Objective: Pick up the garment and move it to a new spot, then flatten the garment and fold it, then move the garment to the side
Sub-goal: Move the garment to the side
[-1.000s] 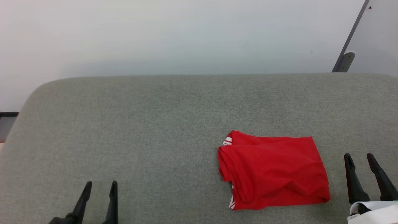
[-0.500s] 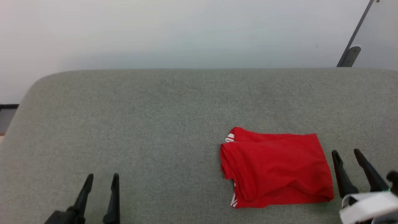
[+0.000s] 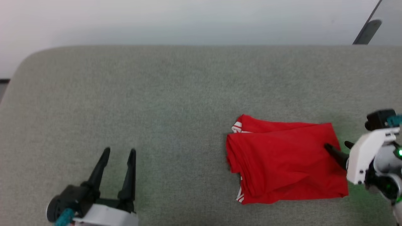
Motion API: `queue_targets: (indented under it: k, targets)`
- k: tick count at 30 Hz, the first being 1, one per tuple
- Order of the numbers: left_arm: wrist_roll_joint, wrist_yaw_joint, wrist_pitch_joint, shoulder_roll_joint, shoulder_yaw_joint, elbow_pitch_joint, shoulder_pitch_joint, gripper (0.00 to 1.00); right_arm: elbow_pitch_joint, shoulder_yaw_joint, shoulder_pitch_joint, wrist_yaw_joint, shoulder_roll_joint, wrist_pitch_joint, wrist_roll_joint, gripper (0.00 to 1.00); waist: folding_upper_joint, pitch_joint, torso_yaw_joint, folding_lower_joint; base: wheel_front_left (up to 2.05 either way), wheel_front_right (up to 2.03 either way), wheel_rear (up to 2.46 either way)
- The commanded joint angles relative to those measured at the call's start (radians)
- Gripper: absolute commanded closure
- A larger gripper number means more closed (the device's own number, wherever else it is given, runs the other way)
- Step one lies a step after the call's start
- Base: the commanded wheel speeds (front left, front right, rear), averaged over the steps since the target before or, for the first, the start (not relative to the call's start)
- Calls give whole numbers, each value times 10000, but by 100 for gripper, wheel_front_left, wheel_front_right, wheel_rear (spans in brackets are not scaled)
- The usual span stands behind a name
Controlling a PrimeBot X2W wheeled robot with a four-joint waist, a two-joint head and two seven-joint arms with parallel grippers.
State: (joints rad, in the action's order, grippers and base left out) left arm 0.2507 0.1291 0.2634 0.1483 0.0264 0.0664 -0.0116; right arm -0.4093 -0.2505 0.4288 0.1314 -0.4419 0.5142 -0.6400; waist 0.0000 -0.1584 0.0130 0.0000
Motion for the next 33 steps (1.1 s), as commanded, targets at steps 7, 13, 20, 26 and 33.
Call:
queue_targets:
  k: [7,13,20,26,33]
  targets:
    - [242,20,7,130,264,165,-760,0,-542,-650,1050,-17,-140,1695,-219,0,0,-1112,355,0,0,0,0]
    - [305,19,7,153,388,259,-1044,0,-1143,-929,1038,-17,142,1818,-190,0,0,-1392,501,0,0,0,0]
    - [246,19,5,314,437,196,-1135,0,-706,-902,741,-14,43,1059,-576,100,0,-1540,247,0,0,0,0]
    - [373,19,5,542,610,-233,-1416,0,3,-392,790,-28,-348,89,-769,100,0,-1790,-543,0,0,0,0]
    - [538,19,7,1313,1401,-678,-2297,0,307,728,991,-18,-702,-781,-668,100,0,-2431,-1632,0,0,0,0]
